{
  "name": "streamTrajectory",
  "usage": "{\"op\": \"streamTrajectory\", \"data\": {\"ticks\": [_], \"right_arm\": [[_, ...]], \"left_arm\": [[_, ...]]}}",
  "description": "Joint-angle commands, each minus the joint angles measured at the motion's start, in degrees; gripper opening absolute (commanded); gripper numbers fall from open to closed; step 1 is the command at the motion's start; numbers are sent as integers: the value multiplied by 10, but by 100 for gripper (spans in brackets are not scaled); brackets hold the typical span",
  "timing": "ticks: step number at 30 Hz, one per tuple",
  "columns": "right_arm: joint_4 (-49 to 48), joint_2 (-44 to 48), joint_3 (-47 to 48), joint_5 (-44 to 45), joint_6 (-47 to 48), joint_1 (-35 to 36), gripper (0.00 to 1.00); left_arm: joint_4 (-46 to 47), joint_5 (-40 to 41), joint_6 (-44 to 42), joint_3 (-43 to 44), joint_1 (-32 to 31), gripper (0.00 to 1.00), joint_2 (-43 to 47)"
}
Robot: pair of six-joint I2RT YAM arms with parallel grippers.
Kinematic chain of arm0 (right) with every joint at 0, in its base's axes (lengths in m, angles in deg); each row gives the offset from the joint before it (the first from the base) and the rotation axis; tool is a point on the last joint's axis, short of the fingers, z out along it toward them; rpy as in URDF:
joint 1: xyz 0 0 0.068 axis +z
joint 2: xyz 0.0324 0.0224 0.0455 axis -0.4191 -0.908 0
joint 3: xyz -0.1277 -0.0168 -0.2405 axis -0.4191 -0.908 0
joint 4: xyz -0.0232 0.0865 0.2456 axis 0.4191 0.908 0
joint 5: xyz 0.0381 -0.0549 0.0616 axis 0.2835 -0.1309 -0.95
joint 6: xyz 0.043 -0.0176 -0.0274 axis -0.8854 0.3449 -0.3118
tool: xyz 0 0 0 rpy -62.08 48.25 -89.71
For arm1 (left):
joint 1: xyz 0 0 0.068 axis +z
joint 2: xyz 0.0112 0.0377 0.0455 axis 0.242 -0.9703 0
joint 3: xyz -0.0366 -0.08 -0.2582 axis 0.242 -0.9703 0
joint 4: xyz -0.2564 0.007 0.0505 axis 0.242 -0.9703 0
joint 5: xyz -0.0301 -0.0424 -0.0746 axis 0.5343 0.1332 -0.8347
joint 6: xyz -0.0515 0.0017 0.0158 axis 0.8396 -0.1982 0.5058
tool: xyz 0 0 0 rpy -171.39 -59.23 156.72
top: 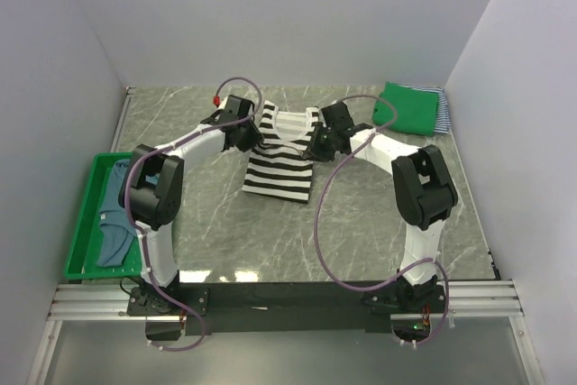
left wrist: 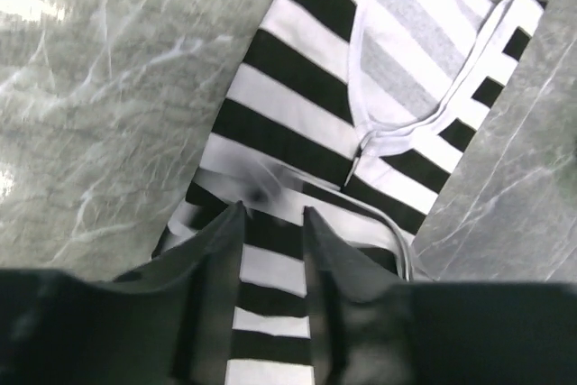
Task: Fold and stack the tank tops
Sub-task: Fold the tank top
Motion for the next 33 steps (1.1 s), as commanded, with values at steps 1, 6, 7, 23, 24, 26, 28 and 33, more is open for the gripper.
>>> {"op": "streamTrajectory", "data": {"ticks": [1, 6, 7, 23, 24, 26, 28, 33], "right_arm": [[-3, 0, 25, 4, 8, -14, 36], [19, 16, 36, 33, 13, -19, 42], [20, 21, 30, 40, 12, -19, 42], [-27, 75, -100, 80, -25, 92, 38], [-29, 72, -110, 80, -26, 94, 38], [-38, 70, -123, 79, -27, 101, 37], [-43, 73, -146, 79, -29, 106, 37], [-61, 96, -212, 77, -30, 124, 36]], "left_arm": [[42, -18, -20, 19, 7, 39, 8], [43, -14, -35, 22, 14, 50, 27], [34, -8, -34, 23, 15, 50, 35], [88, -38, 23, -227, -24, 15, 148], [94, -37, 24, -238, -33, 14, 152], [100, -31, 30, -266, -43, 12, 154], [102, -23, 42, -293, -59, 10, 160], [102, 17, 91, -355, -97, 10, 203]]}}
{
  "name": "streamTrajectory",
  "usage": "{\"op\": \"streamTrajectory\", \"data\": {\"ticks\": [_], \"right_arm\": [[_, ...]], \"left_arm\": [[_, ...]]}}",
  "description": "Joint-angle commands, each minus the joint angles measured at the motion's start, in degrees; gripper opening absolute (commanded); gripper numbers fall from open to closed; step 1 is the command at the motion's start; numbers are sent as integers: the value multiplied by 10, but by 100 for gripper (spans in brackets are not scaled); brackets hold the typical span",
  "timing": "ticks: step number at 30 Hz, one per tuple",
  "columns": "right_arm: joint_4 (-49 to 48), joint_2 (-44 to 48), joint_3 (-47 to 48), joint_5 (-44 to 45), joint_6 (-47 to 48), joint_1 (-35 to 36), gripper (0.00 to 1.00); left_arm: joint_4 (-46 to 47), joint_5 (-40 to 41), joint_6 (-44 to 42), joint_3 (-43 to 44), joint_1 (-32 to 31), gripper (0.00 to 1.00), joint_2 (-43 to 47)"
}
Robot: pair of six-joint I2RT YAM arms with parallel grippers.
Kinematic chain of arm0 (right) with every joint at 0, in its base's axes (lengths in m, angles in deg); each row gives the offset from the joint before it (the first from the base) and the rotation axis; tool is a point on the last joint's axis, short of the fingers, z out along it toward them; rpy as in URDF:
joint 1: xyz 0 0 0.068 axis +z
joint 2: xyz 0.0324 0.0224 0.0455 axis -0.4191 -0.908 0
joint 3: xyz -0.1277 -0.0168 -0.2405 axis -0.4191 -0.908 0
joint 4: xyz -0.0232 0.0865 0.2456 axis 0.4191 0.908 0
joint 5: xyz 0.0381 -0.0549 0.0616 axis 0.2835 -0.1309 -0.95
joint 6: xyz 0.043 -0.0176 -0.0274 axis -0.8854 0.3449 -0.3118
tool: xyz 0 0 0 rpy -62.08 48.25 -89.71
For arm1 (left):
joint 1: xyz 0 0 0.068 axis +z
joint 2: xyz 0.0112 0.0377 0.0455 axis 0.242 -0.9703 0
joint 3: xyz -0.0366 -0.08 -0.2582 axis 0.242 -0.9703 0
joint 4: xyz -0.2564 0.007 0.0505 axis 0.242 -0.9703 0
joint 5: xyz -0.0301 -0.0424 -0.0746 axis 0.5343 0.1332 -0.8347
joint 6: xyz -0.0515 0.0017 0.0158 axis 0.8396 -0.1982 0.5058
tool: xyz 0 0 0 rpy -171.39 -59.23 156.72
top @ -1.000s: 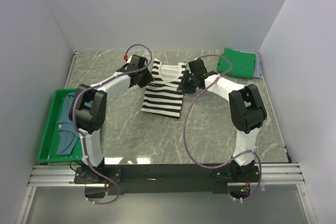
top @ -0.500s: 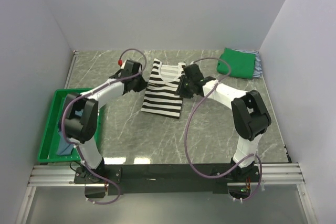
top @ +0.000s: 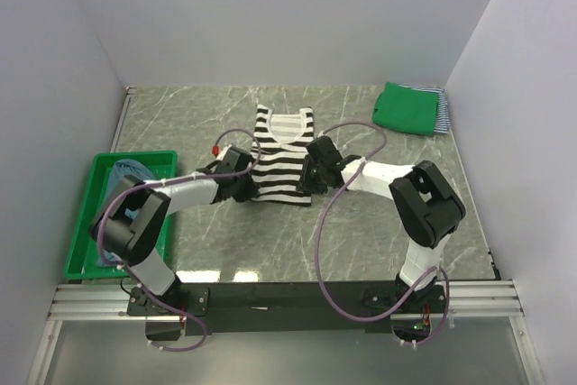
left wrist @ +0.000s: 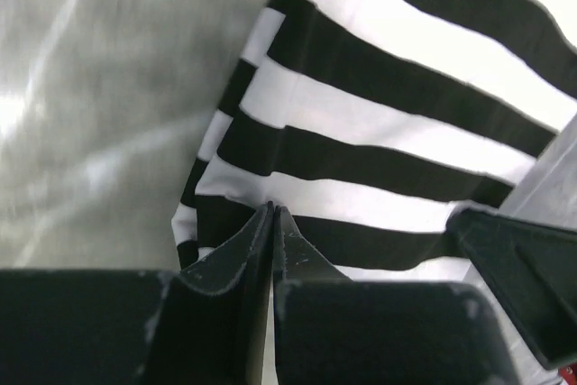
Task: Fold and stack the tank tops
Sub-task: Fold the tank top
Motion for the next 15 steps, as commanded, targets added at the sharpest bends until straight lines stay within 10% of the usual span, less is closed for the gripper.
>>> {"op": "streamTrajectory", "data": {"ticks": [1, 15], "right_arm": [[-7, 31, -53, 11, -3, 21, 36], [-11, 199, -208, 13, -32, 88, 38]], "left_arm": [[2, 31, 51, -50, -28, 10, 42], [-64, 67, 130, -169, -121, 21, 235]]}}
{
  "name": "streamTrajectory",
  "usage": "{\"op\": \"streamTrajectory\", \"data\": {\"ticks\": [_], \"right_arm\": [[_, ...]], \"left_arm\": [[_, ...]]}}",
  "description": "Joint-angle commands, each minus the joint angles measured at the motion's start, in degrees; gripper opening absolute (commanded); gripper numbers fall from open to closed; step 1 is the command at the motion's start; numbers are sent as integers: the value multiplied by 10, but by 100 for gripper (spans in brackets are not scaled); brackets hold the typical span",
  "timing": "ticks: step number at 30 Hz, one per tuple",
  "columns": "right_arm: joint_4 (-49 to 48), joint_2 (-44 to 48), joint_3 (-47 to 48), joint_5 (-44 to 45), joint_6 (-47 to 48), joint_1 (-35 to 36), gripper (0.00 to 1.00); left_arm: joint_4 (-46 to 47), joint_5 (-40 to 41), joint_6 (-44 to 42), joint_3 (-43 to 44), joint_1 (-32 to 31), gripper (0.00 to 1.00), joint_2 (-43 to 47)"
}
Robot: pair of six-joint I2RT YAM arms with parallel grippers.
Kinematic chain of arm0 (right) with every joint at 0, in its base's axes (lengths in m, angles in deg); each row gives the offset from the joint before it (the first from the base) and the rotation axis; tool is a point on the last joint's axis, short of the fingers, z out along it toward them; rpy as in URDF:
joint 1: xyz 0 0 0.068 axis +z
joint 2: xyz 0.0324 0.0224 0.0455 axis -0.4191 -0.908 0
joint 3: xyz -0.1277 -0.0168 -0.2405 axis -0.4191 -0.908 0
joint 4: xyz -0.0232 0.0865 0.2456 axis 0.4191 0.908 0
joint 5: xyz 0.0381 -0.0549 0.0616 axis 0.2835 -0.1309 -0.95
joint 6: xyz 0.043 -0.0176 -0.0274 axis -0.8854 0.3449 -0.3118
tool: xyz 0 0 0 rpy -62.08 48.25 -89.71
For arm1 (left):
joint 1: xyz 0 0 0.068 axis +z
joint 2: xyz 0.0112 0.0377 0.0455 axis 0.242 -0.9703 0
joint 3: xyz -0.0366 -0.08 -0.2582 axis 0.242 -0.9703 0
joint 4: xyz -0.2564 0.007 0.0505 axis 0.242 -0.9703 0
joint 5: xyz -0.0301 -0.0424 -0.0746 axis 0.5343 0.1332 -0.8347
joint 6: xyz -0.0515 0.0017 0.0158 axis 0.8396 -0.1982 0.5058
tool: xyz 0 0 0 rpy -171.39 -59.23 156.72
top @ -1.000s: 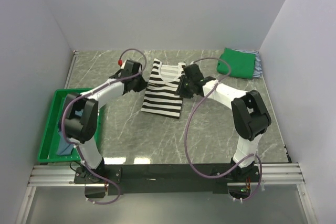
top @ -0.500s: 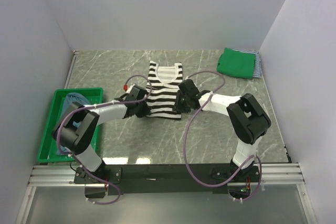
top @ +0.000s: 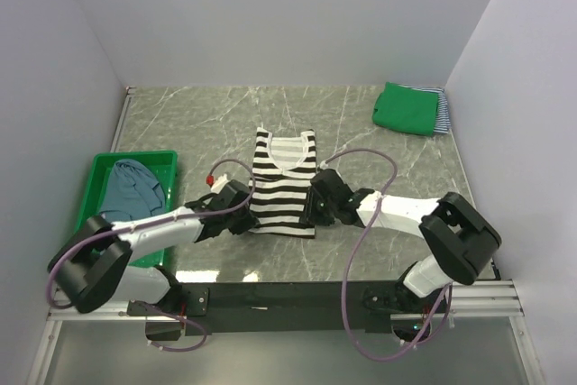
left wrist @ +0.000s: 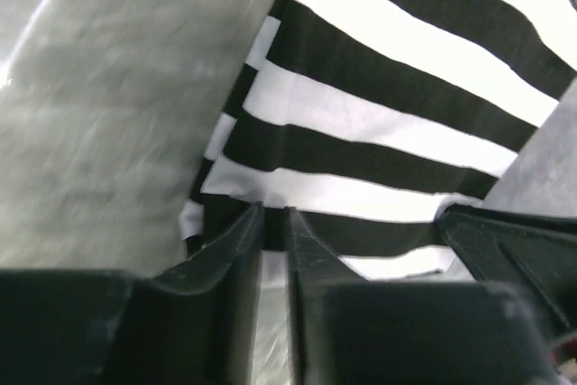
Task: Fold and stack the tank tops
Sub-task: Fold the tank top
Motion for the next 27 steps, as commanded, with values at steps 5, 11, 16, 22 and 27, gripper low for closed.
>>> {"op": "streamTrajectory", "data": {"ticks": [5, 11, 16, 22, 27], "right_arm": [[90, 111, 0, 25, -8, 3, 44], [104, 198, -70, 19, -60, 2, 48], [69, 226, -124, -7, -104, 2, 48], [20, 204, -148, -29, -125, 2, 48], [-6, 192, -172, -33, -146, 1, 47]], "left_arm": [[-93, 24, -2, 6, -4, 48, 112], [-110, -18, 4, -6, -2, 70, 149], [-80, -51, 17, -36, -1, 66, 140], [-58, -48, 29, -53, 0, 61, 115], [-57, -33, 32, -62, 4, 56, 117]]}}
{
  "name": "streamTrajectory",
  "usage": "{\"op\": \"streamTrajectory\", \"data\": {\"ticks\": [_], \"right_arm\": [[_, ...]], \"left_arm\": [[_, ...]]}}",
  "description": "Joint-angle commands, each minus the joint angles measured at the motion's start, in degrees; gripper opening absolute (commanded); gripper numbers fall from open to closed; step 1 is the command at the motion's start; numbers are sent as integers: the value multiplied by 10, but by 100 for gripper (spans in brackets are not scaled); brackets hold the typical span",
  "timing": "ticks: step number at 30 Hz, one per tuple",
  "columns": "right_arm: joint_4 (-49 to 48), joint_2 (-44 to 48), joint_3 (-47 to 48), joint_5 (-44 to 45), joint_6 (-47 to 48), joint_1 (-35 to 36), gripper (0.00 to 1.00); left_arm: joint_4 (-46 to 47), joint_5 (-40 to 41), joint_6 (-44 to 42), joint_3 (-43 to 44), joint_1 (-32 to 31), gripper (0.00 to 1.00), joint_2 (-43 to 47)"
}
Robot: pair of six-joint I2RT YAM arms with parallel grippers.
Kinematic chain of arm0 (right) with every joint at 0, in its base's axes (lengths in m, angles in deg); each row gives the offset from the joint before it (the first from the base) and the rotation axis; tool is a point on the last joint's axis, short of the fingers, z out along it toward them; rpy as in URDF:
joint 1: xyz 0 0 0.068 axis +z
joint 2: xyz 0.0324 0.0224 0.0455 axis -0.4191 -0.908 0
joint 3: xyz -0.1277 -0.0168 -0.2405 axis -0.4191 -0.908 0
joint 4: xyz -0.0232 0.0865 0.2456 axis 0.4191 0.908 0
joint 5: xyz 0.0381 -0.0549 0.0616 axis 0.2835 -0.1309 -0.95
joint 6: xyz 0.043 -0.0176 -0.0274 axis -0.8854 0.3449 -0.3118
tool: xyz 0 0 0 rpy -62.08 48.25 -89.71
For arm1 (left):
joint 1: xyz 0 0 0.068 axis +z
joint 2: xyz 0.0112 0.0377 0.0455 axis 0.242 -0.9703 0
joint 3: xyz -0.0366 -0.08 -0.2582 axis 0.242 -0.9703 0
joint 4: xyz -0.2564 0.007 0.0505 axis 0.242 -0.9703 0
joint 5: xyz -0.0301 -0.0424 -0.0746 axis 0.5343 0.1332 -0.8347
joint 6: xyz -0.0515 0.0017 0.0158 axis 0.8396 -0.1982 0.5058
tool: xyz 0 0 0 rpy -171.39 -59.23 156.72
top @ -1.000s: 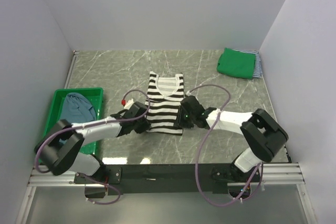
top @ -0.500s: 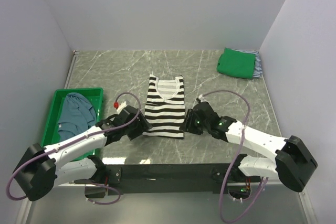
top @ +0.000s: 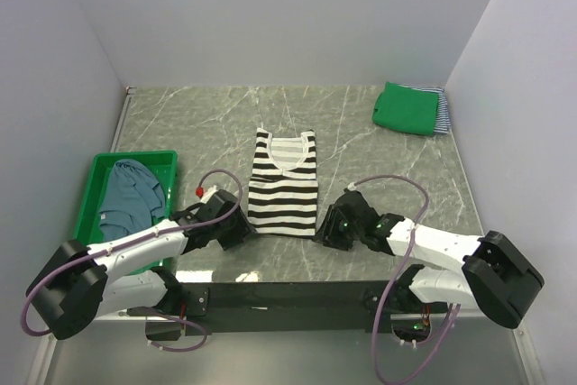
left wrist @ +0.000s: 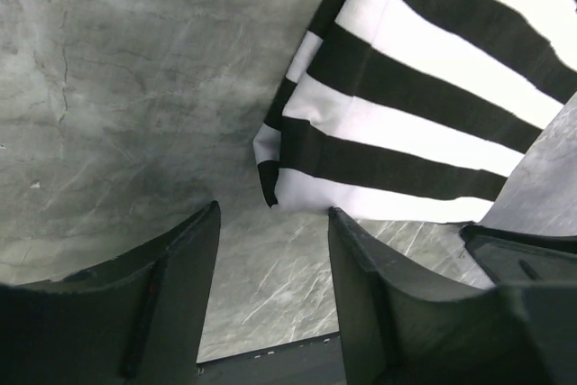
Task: Fold and stack the tank tops
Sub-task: Fold the tank top
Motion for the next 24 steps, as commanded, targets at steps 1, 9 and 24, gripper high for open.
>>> {"op": "streamTrajectory", "data": {"ticks": [1, 9, 24], "right_arm": [[-49, -3, -17, -7, -27, -1, 47], [-85, -3, -56, 19, -75, -2, 47], [-172, -78, -80, 15, -104, 1, 41]], "left_arm": [[24, 14, 9, -6, 5, 55, 3], [30, 25, 1, -17, 18, 49, -9], [48, 46, 5, -34, 19, 40, -25]]}}
